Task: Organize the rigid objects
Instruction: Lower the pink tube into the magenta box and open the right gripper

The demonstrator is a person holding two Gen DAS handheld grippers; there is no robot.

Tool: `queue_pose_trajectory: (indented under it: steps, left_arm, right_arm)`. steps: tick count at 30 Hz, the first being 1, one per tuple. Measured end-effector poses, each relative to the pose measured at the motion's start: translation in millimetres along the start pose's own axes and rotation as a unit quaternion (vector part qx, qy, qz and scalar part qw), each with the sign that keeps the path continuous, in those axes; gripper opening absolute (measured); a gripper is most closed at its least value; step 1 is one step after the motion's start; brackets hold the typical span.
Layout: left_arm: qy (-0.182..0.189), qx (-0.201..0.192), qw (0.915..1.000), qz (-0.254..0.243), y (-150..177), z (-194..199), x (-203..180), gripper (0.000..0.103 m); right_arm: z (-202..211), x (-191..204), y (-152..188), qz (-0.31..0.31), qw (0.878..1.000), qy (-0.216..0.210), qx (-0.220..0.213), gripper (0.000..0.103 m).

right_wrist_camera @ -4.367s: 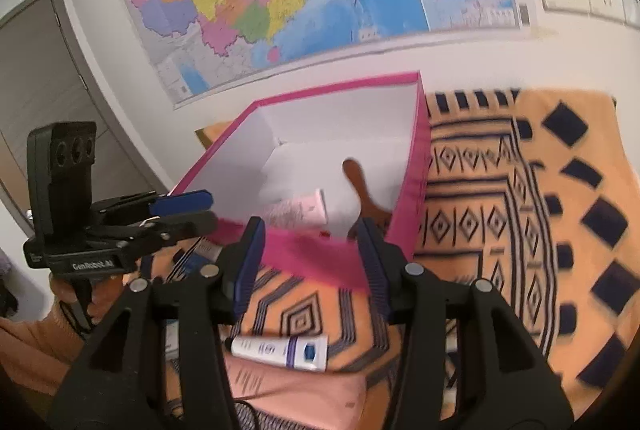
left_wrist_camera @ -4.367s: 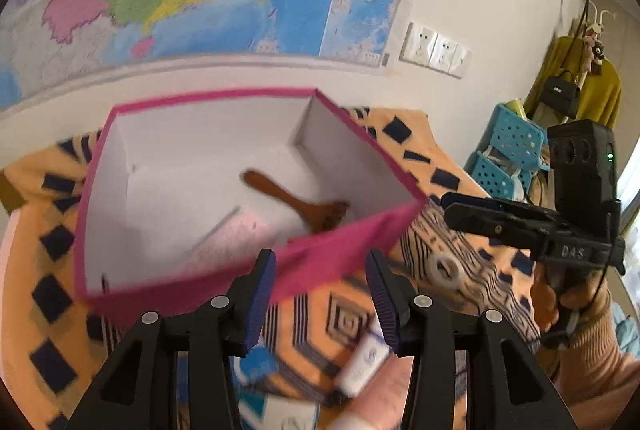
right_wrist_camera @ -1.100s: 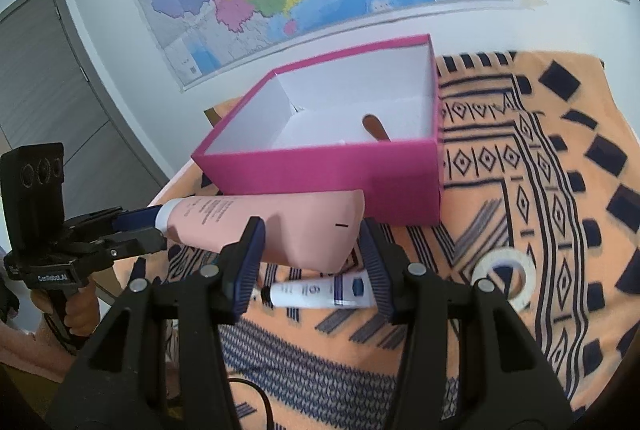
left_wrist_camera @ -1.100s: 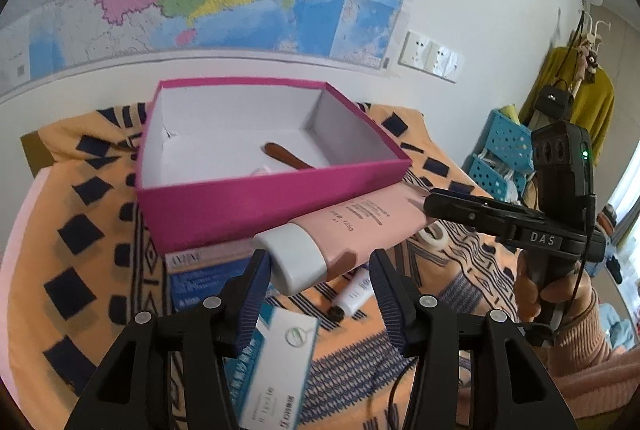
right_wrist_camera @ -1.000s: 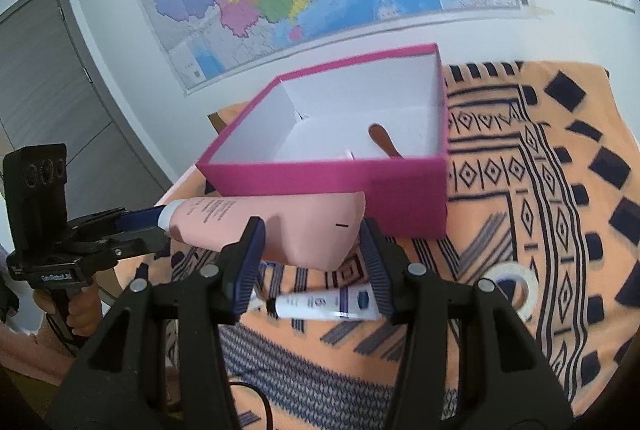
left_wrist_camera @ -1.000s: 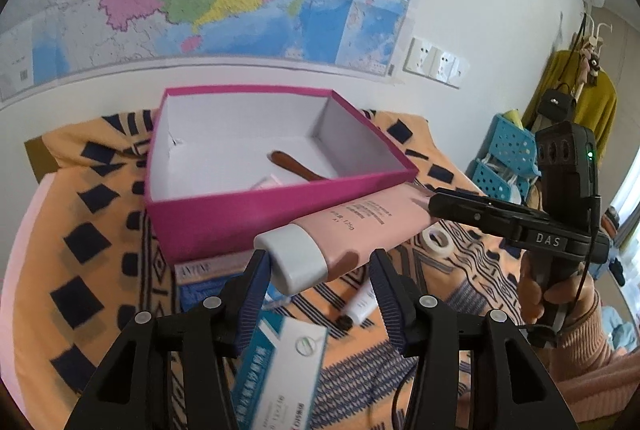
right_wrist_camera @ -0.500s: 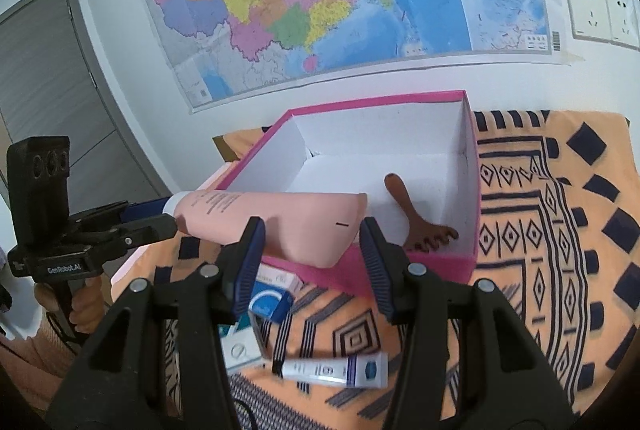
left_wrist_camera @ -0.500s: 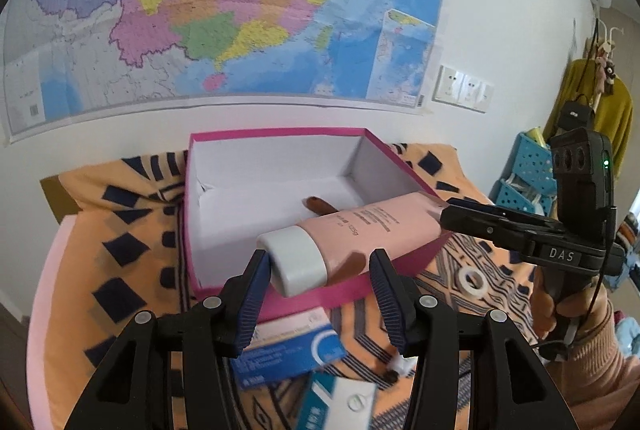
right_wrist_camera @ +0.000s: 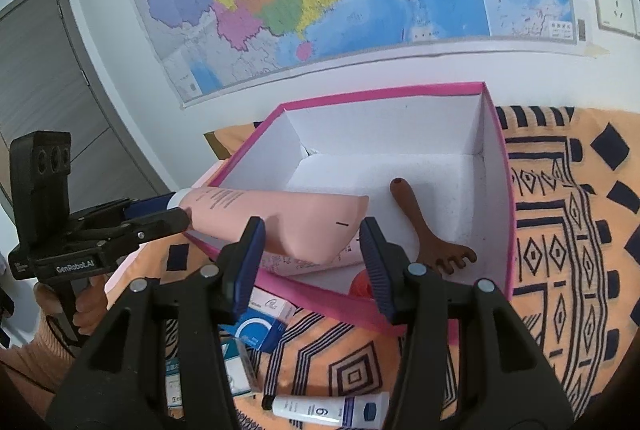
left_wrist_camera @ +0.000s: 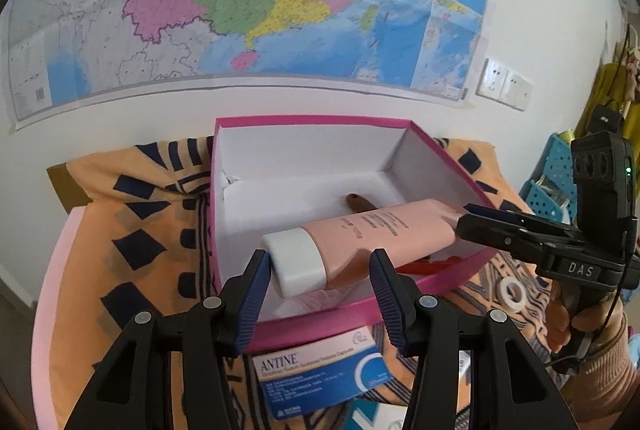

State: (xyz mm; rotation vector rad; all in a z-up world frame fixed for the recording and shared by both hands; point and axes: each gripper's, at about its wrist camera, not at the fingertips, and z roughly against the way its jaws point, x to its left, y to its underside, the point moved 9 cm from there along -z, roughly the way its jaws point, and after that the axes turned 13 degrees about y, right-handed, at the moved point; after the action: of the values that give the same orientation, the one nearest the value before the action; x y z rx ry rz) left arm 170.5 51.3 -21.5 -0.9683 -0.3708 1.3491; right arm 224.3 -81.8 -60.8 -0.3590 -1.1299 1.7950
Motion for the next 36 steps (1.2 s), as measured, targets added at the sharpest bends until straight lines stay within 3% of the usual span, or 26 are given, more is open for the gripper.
queue_pose_trajectory:
  steps: [16, 26, 36]
  left_arm:
    - [-0.038, 0.020, 0.9988, 0.024, 1.5, -15.6, 27.8, 0.051]
    - [-0.054, -0.006, 0.9985, 0.005, -4.1, -2.8, 17.7, 0.051]
    - [0.004, -0.025, 0.9994, -0.022, 11.2, 12.2, -28.1, 0.053]
  right_arm:
    - [-43.8, 8.2, 9.8, 0.032, 0.998, 0.009, 0.061, 0.053]
    - [-52.9, 16.2, 15.3, 0.053, 0.996, 0.017, 0.076, 0.058]
    - [-1.2, 3.5, 10.2, 0.036, 0.999, -0.005, 0.029, 0.058]
